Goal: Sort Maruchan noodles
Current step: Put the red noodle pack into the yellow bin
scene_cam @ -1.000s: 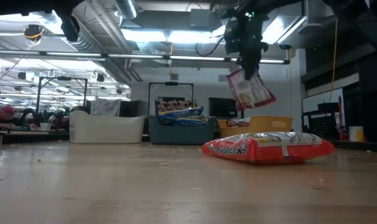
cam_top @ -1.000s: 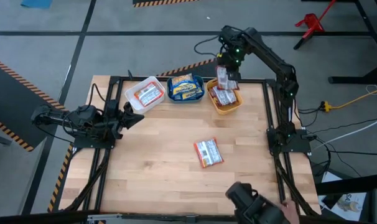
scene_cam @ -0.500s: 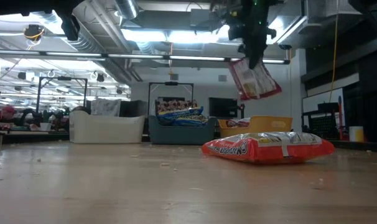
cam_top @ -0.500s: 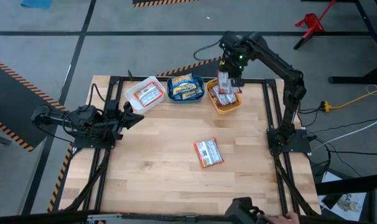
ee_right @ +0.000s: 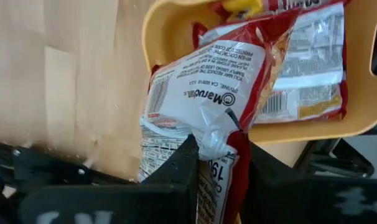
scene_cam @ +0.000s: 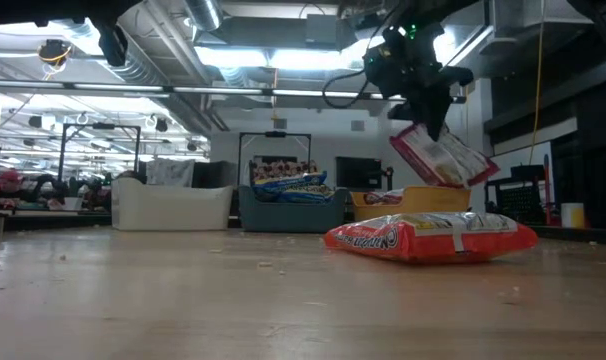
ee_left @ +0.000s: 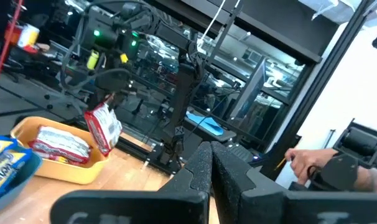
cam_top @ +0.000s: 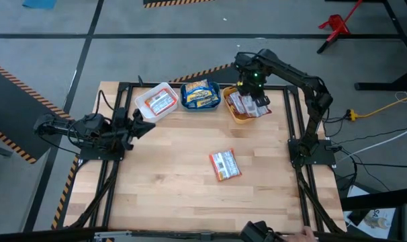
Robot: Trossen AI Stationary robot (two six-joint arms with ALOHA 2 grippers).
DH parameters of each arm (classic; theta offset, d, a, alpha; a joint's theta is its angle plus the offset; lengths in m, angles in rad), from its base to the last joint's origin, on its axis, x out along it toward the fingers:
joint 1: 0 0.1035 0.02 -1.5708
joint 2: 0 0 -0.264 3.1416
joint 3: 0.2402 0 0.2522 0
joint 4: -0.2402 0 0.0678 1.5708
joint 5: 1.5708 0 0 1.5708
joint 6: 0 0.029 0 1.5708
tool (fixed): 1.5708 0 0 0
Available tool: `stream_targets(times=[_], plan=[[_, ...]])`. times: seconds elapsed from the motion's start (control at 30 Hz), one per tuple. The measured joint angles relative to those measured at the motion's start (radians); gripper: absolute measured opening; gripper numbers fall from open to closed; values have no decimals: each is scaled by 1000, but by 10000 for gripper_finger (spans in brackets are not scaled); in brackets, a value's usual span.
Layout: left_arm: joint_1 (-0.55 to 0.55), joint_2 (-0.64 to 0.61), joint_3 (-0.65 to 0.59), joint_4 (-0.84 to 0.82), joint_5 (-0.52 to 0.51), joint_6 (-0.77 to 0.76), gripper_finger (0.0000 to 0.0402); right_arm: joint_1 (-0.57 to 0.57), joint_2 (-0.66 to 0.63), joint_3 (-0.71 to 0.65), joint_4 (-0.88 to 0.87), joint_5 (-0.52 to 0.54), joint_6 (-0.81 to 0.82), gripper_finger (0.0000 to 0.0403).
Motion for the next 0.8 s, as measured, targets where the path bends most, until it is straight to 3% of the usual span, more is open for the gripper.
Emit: stream_targets(times=[0.7,0.8], plan=[[0,0,0,1,-80,95,0,0,22,-7,140,-36,-108,60],[0,0,0,1,-88,95,0,0,40,-7,167,-1,-107,60]])
